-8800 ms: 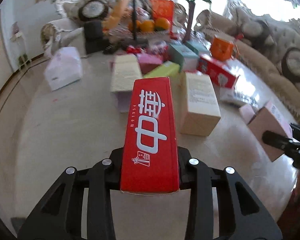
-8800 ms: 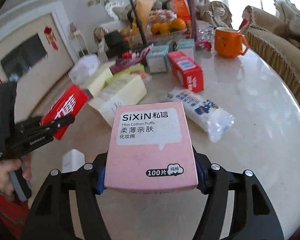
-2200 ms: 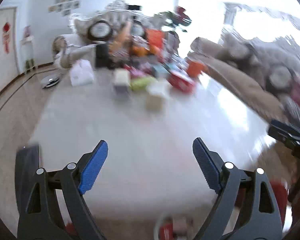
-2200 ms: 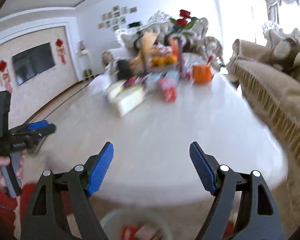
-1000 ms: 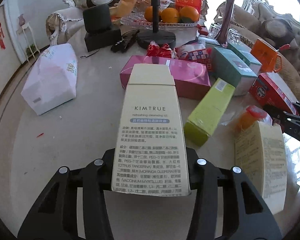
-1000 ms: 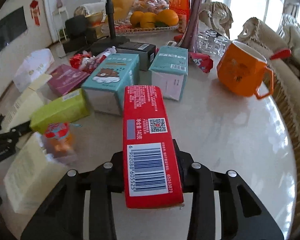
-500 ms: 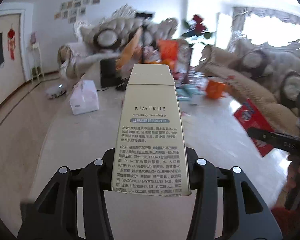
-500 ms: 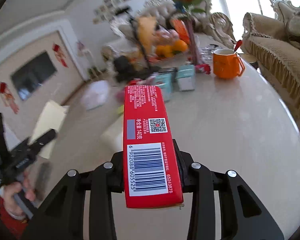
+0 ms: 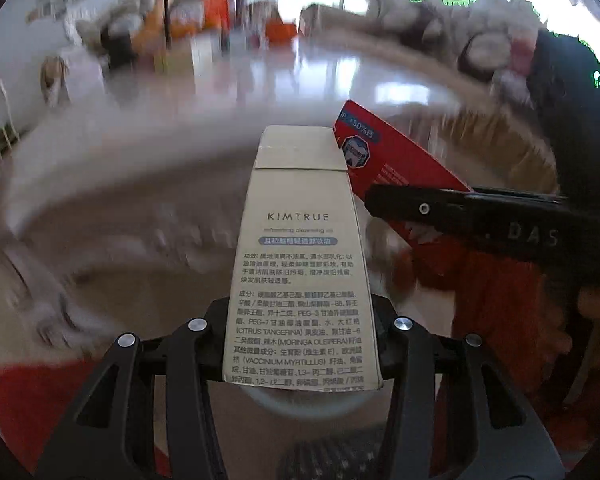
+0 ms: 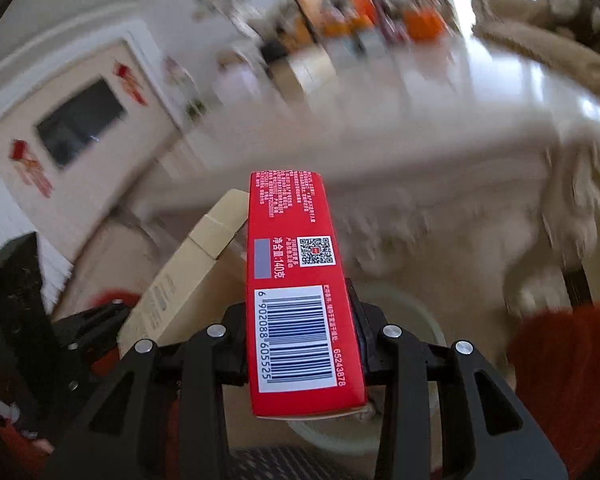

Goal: Collect trash
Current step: 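Carry KIMTRUE box and red box to the wastebasket and open both tools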

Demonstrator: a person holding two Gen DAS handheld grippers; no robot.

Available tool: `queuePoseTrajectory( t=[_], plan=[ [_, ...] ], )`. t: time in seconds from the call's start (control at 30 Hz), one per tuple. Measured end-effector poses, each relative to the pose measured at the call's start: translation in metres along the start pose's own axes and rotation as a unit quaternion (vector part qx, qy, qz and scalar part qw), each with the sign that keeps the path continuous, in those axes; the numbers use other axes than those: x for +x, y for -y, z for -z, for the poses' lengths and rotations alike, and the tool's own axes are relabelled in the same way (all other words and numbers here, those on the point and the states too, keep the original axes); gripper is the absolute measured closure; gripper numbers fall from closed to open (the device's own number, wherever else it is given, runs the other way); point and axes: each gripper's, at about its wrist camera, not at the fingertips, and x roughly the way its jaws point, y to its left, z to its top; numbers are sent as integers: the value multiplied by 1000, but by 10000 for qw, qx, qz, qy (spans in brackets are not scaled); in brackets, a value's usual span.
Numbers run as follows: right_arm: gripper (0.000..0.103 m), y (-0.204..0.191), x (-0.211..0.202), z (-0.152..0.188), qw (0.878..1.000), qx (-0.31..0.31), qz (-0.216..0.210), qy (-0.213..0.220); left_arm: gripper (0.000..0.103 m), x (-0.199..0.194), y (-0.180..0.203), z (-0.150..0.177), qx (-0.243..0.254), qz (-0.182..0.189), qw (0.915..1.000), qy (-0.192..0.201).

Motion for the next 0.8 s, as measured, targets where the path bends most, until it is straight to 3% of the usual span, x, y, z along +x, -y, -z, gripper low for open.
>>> queuePoseTrajectory(
  t=[0.07,0.3,0.57,0.8],
  plan=[
    [68,19,30,19,9982,350,150,-465,56,31,-5,10,-230,210,9987,-401],
    [68,68,106,53,9783,1087,733,-1605,56,125,-6,29,-338,200,9894,-1398],
    [68,69,131,70,9686,963,1061,-2032,56,175,-11,61,-544,69,9789,-1966],
    [68,68,130,76,9691,833,1159,-2012,54,180,-18,62,-764,109,9786,-1906]
  ],
)
